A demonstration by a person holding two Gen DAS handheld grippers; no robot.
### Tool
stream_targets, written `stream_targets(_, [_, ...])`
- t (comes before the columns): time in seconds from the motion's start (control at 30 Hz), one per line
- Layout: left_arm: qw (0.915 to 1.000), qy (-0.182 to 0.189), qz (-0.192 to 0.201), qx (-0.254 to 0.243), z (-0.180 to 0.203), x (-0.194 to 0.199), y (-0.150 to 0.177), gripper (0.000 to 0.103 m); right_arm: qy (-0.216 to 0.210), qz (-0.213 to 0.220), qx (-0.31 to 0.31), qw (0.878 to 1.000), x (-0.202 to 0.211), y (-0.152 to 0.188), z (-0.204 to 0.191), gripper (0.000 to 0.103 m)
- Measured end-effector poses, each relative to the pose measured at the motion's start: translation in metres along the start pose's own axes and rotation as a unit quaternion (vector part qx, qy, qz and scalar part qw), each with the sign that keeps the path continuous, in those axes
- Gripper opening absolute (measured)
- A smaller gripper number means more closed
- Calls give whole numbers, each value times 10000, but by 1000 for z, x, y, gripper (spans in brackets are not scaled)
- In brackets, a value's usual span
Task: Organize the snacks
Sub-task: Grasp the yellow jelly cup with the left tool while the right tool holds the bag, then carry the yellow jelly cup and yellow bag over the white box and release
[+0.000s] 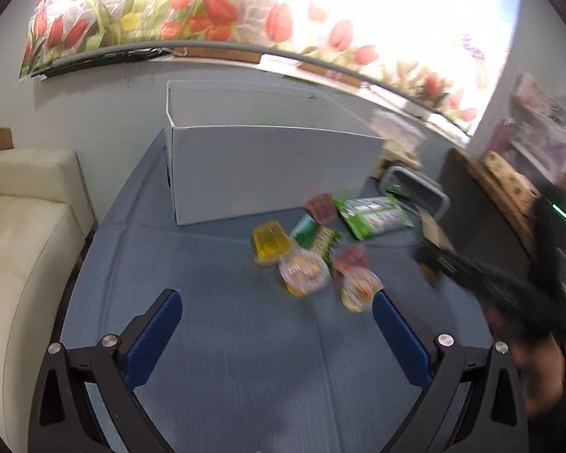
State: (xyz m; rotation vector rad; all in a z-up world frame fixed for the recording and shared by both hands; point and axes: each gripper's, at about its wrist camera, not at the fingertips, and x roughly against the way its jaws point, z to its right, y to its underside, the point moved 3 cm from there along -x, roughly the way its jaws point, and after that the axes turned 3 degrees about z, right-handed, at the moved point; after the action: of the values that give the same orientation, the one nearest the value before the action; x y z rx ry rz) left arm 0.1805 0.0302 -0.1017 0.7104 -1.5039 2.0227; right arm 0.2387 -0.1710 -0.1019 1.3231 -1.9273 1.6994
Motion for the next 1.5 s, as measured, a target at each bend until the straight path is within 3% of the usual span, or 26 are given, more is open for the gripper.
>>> stream_targets(0.2, [9990, -377, -239, -28, 13, -60, -25, 103, -34, 128, -19, 9999, 42, 28, 4, 54])
stream_targets(0.37, [9969, -337, -692, 133, 8, -106, -22, 100, 3, 294, -23, 9996, 68, 42, 9, 54])
stream_targets(0.5, [9962, -314, -794, 169, 4, -121, -20, 85, -35, 353, -74, 9993, 79, 47, 16, 54])
stream_targets(0.57, [9958, -288, -826, 266, 1, -126, -20, 70, -41, 352, -88, 9993, 81, 48, 18, 54])
stream_targets(0.73, [9950, -222, -927, 291, -2, -134, -21, 47, -99, 337, -123, 9993, 81, 51, 18, 54])
stream_targets(1.13, [9972, 71, -737, 132, -4, -111, -20, 46, -168, 318, -49, 9993, 82, 53, 7, 54])
stream_targets(1.5, [9990, 381, -130, -216, 12, -23, -27, 46, -328, 441, 158, 9984, 88, 41, -16, 54])
